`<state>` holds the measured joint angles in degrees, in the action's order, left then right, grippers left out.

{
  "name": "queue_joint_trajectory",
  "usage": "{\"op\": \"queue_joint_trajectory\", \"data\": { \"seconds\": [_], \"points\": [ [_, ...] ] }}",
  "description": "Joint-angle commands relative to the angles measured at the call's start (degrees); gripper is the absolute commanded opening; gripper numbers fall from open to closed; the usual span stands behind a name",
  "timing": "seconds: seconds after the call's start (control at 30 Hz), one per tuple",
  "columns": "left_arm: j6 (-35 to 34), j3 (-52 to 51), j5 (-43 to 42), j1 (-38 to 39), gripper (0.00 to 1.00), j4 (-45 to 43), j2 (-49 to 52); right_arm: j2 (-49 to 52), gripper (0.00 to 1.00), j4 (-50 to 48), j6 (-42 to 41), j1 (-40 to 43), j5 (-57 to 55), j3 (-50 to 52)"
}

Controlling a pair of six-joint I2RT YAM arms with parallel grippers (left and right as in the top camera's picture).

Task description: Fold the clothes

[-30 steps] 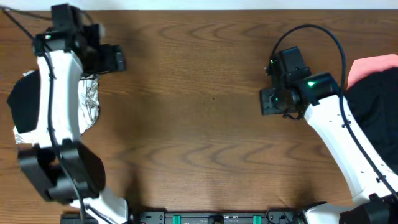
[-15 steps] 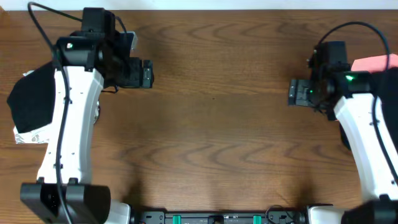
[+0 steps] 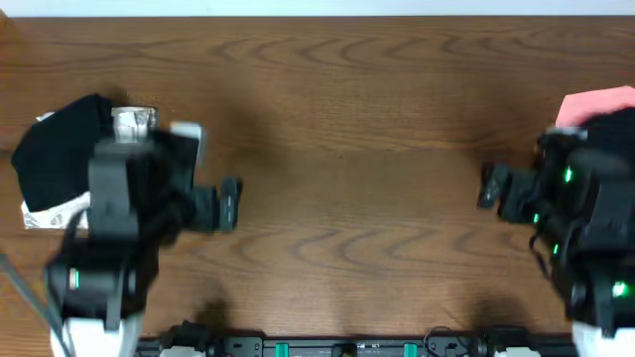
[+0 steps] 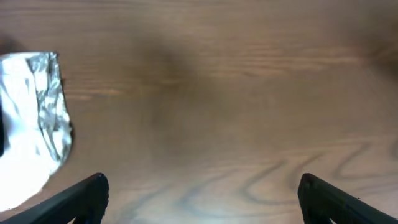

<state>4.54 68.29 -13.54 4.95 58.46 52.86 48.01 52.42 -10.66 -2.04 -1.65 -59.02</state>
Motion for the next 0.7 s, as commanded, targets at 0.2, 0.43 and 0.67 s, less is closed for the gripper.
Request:
{"op": "queue_joint_trajectory", "data": {
  "seconds": [0.2, 0.43, 0.67],
  "points": [
    [0.8, -10.1, 0.0, 0.1, 0.98, -0.9, -9.8, -9.5, 0.99, -0.4, -0.2, 0.2, 0.8, 14.0],
    [0.8, -10.1, 0.1, 0.1, 0.98, 0.0, -9.7, -9.3, 0.99, 6.2, -0.2, 0.2, 0.8, 15.8],
    [0.8, -10.1, 0.0, 0.1, 0.98, 0.0, -9.7, -9.3, 0.99, 7.9, -0.2, 0.2, 0.8, 15.9]
  ]
}}
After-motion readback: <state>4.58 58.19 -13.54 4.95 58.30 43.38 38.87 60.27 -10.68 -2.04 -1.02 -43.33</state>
